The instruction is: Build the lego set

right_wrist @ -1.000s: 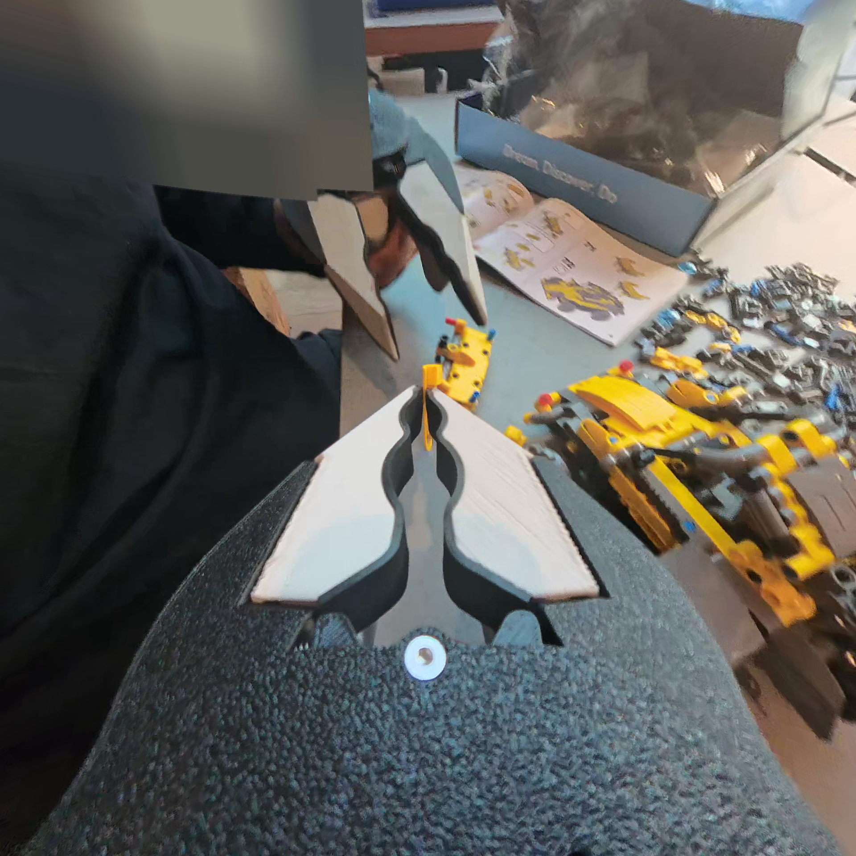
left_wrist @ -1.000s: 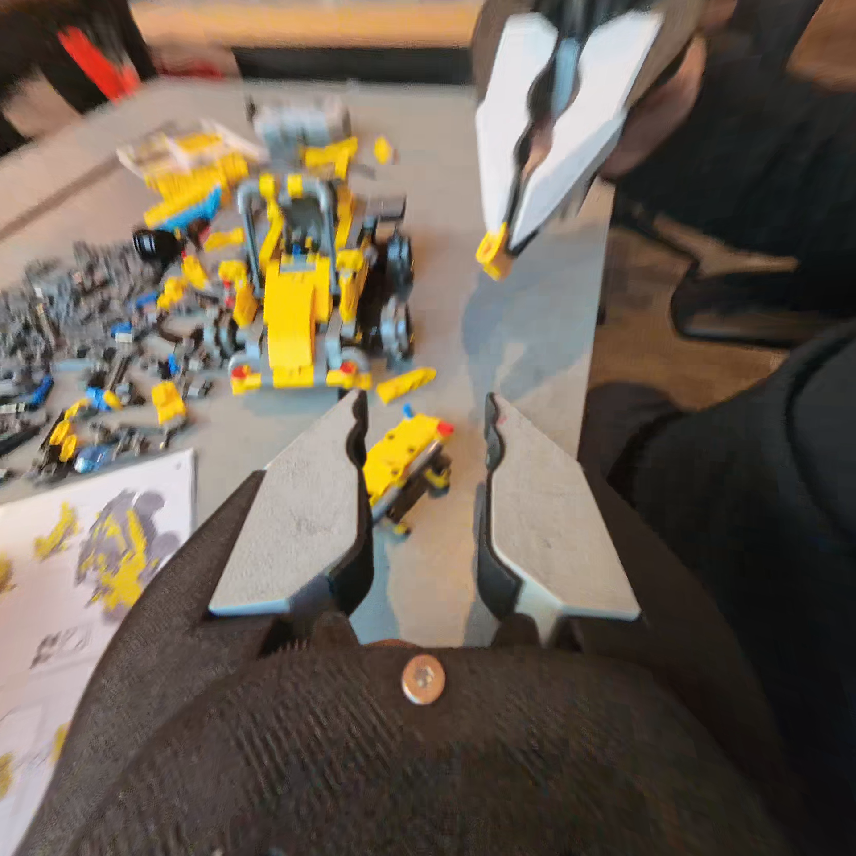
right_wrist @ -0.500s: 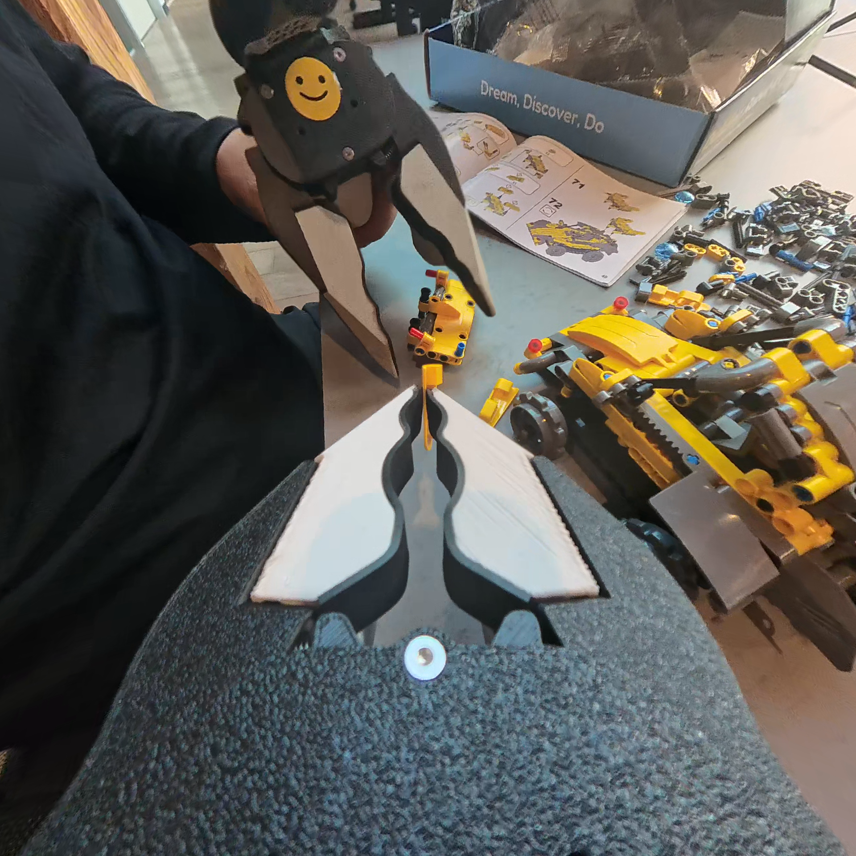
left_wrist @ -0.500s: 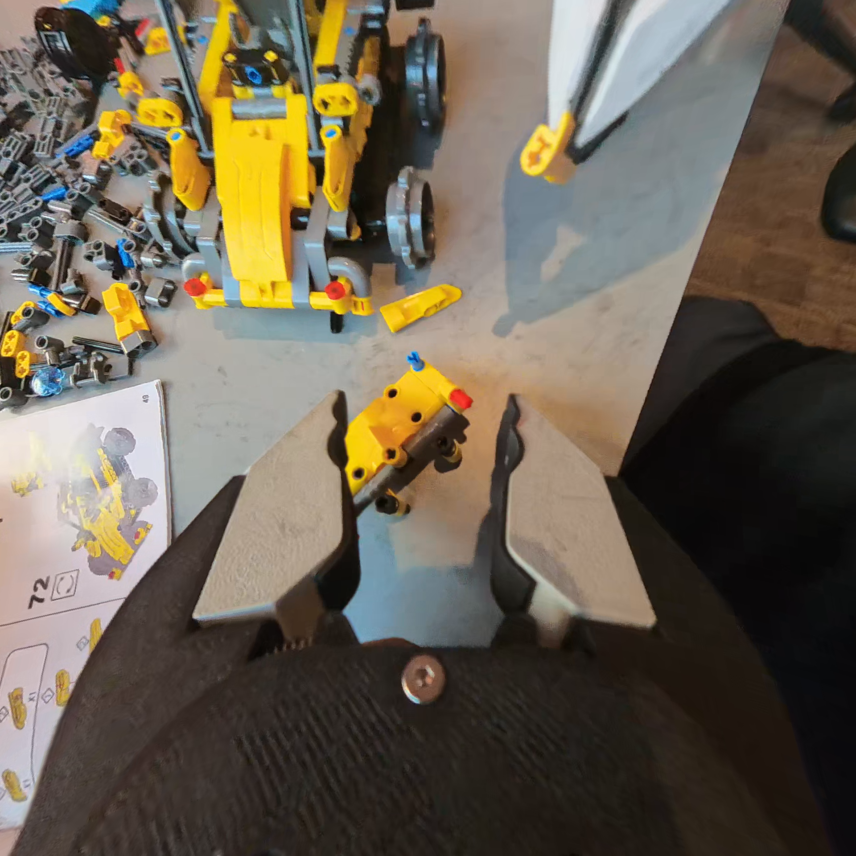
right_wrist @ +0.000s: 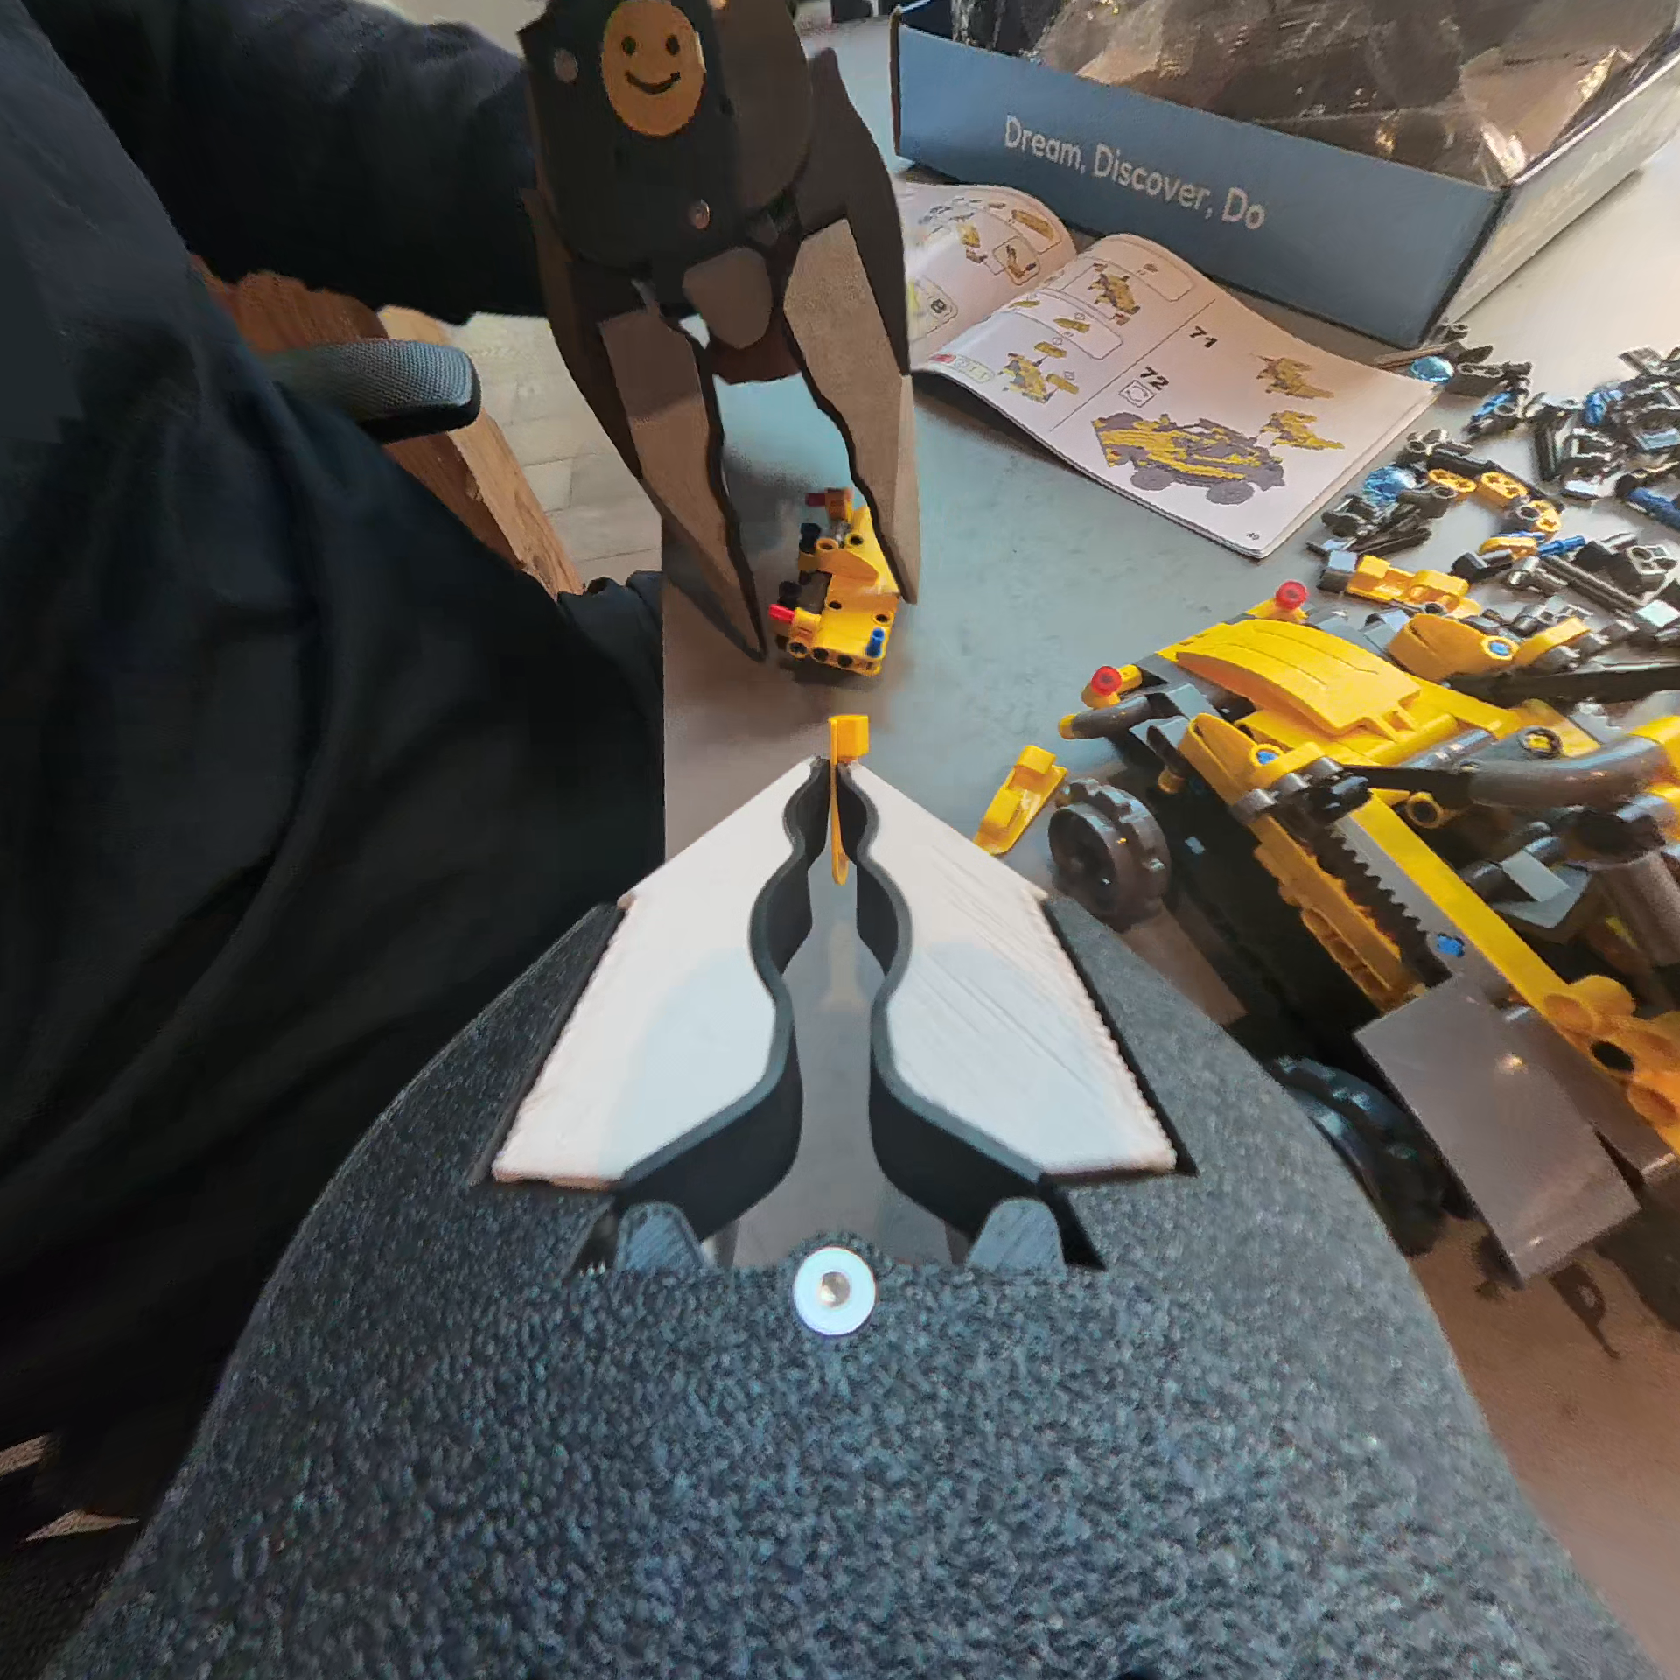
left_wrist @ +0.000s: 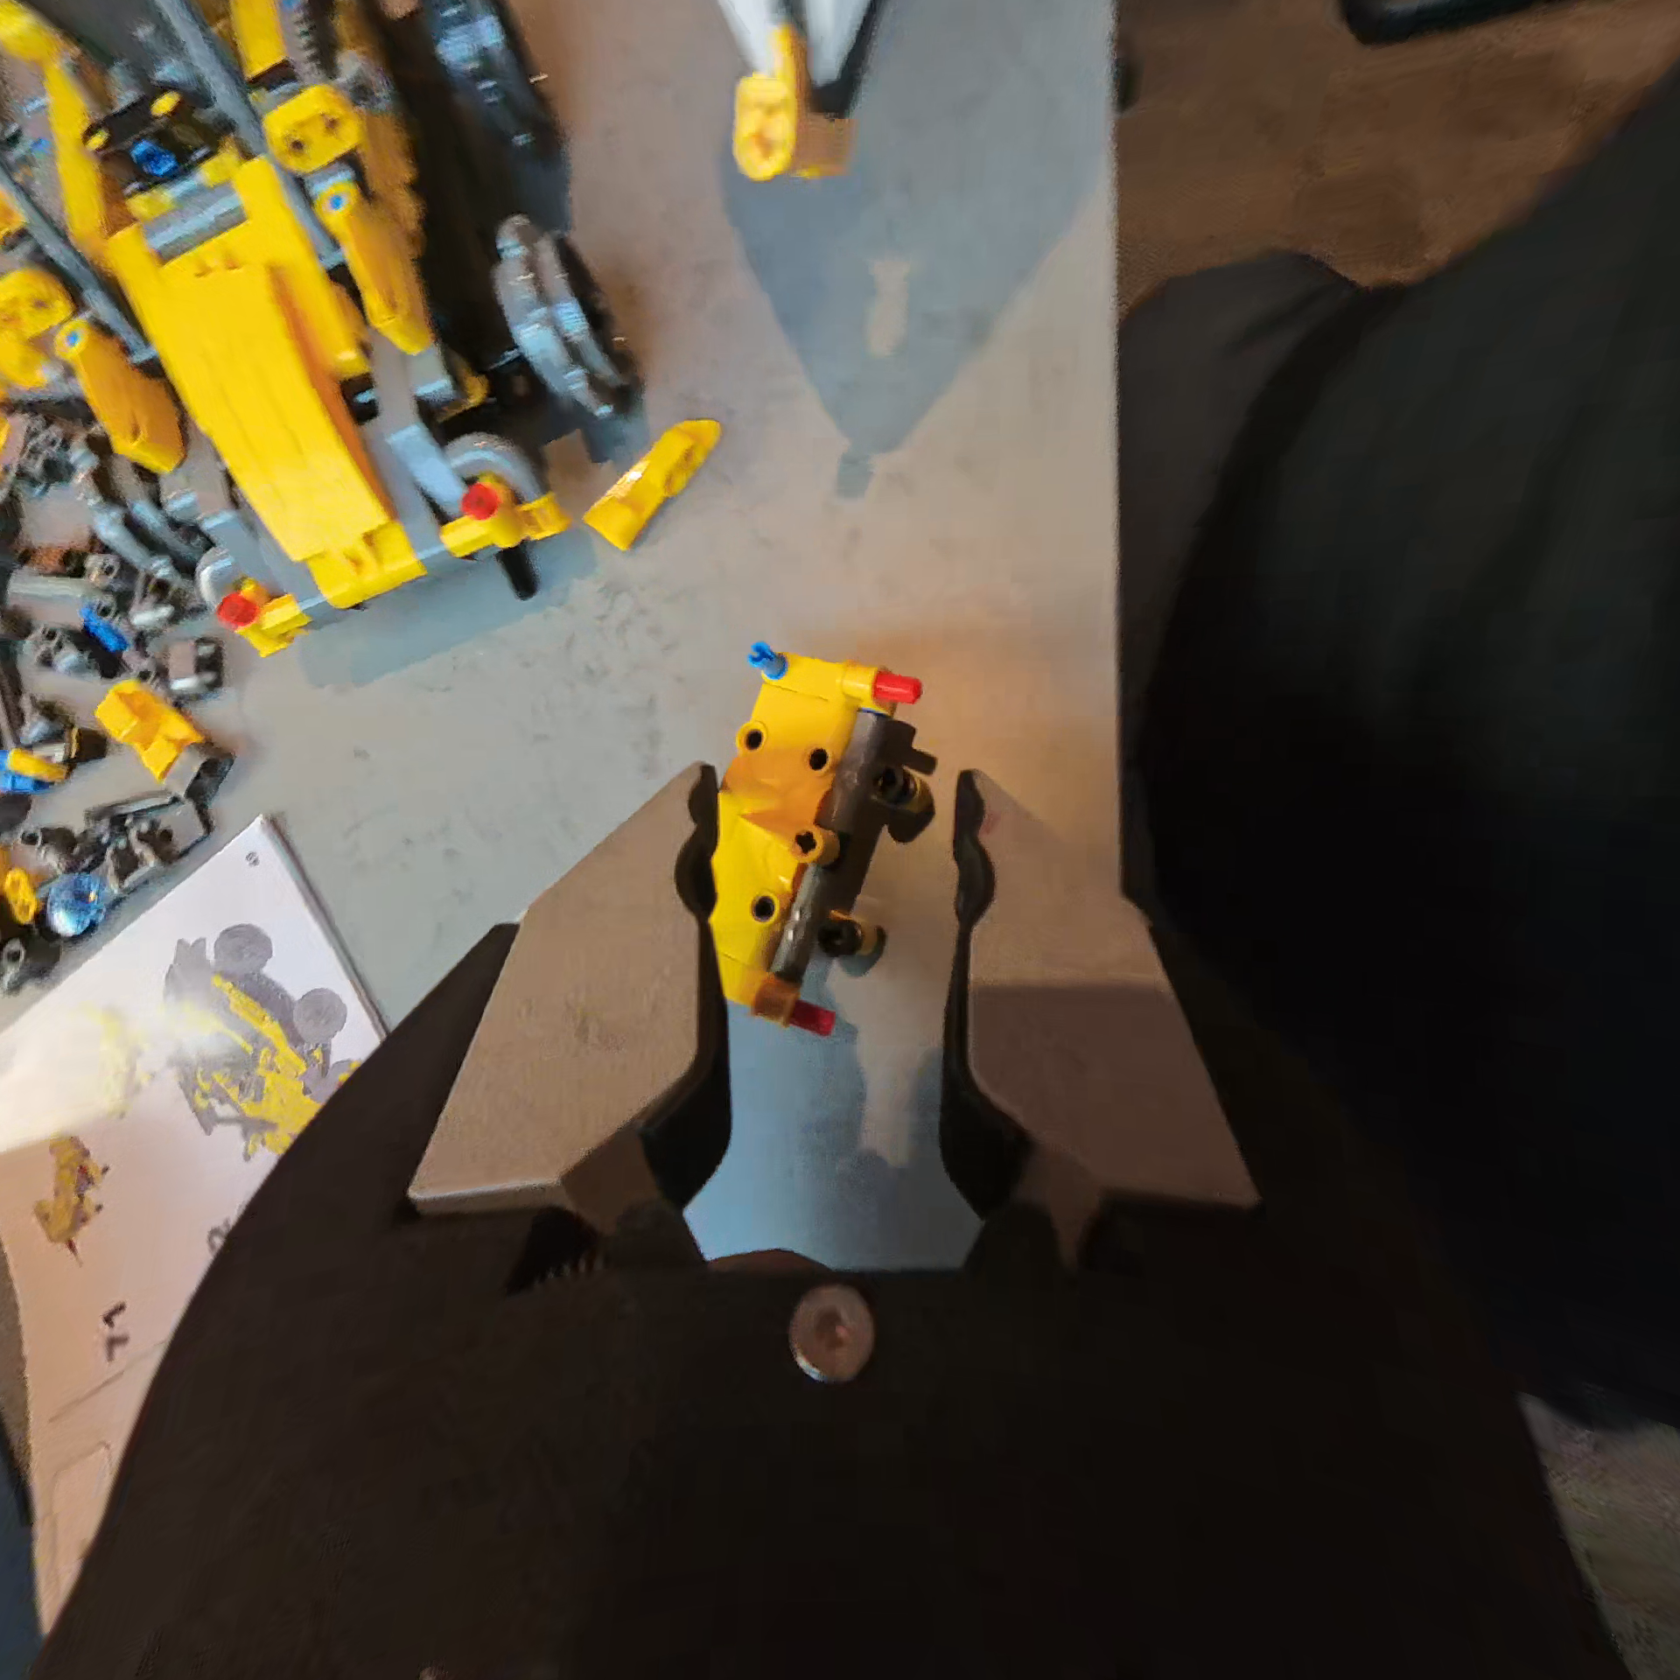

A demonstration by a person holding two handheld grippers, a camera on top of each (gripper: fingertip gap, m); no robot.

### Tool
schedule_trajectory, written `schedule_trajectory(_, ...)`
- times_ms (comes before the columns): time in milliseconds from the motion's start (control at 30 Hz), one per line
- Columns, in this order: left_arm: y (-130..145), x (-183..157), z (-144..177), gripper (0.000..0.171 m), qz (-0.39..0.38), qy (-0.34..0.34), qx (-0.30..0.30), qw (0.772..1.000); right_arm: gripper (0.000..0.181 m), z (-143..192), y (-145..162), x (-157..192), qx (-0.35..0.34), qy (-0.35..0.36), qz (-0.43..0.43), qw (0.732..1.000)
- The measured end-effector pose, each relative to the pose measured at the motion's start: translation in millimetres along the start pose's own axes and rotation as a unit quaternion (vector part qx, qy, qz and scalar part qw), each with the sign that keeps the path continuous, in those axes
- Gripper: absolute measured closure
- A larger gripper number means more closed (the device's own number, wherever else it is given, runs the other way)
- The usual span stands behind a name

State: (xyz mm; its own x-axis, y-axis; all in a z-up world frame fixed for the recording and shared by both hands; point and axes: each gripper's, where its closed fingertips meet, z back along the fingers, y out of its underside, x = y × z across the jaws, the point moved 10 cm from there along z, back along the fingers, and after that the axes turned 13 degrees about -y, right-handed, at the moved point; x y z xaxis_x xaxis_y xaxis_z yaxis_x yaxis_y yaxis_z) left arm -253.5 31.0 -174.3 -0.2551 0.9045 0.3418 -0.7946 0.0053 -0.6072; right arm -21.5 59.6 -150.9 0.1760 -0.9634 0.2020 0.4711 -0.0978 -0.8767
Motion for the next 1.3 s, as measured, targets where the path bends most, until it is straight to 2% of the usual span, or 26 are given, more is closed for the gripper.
schedule_trajectory(100, 11, -3, 10, 0.122, -0.062, -0.002, -0.021, 0.998, 0.18, -12, -1, -4, 0.018, -0.008, -0.014, 1.0)
schedule_trajectory(167, 17, -3, 15, 0.118, -0.066, -0.005, -0.029, 0.997, 0.18, -23, -5, -5, 0.032, -0.012, -0.012, 0.999)
schedule_trajectory(333, 20, -6, 33, 0.118, 0.02, -0.051, -0.039, 0.998, 0.18, -43, -15, -8, 0.066, -0.024, 0.003, 0.998)
schedule_trajectory(433, 24, -14, 40, 0.13, 0.023, -0.112, -0.037, 0.993, 0.18, -47, -15, -19, 0.084, -0.021, -0.009, 0.996)
schedule_trajectory(600, 34, -17, 34, 0.124, 0.086, -0.133, -0.02, 0.987, 0.18, -65, -16, -33, 0.134, -0.021, -0.033, 0.99)
schedule_trajectory(700, 36, -11, 28, 0.124, 0.092, -0.151, -0.011, 0.984, 0.18, -78, -19, -35, 0.151, -0.025, -0.04, 0.987)
schedule_trajectory(1000, 49, 9, 22, 0.123, 0.102, -0.159, -0.017, 0.982, 0.18, -99, -24, -13, 0.14, -0.074, -0.041, 0.986)
schedule_trajectory(1100, 54, 12, 26, 0.122, 0.111, -0.166, -0.015, 0.98, 0.18, -97, -24, -12, 0.141, -0.066, -0.042, 0.987)
schedule_trajectory(1300, 58, 4, 51, 0.131, 0.112, -0.176, -0.054, 0.977, 0.18, -80, -30, -16, 0.06, -0.12, -0.095, 0.986)
